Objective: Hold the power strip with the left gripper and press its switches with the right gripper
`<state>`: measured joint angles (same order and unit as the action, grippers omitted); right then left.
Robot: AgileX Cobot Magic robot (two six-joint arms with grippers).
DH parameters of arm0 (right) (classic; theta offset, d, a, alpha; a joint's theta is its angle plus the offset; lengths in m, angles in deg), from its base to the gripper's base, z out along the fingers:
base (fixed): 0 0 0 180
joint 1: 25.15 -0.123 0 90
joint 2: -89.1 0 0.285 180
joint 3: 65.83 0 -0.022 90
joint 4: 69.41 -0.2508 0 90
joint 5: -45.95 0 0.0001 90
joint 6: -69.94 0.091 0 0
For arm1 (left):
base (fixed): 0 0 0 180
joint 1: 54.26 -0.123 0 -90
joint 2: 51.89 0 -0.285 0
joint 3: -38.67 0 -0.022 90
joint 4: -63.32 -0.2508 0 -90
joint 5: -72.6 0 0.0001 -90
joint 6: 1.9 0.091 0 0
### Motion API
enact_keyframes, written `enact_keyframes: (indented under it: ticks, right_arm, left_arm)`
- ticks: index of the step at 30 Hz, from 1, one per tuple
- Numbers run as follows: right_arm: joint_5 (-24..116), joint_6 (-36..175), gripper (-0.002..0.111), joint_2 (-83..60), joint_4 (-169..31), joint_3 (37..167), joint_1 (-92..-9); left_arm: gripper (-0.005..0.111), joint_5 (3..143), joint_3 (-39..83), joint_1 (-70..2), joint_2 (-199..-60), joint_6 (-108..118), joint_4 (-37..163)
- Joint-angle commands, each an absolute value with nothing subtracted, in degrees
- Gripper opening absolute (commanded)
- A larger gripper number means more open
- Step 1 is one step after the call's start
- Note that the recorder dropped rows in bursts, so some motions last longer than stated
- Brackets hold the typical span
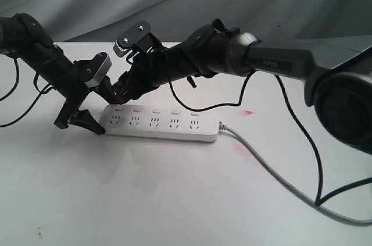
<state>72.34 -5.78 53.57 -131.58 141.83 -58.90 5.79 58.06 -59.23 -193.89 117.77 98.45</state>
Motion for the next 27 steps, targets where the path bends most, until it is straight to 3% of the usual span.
enact_keyframes:
  ticks: [1,6,27]
  right_arm:
    - [77.1,-1.9,0.049,57.1,-127.0,149.0,-59.2]
    - [80.9,7.0,0.049,60.1,-114.5,154.3,-59.4]
    - [78.4,5.8,0.049,61.6,-110.5,154.7,-60.1]
  left_arm:
    - [0.009,5.4,58.4,-59.0,-193.8,118.0,98.3]
    - [0.009,5.4,58.4,-59.0,-193.8,118.0,98.3]
    - [0.009,5.4,58.4,-59.0,-193.8,118.0,98.3]
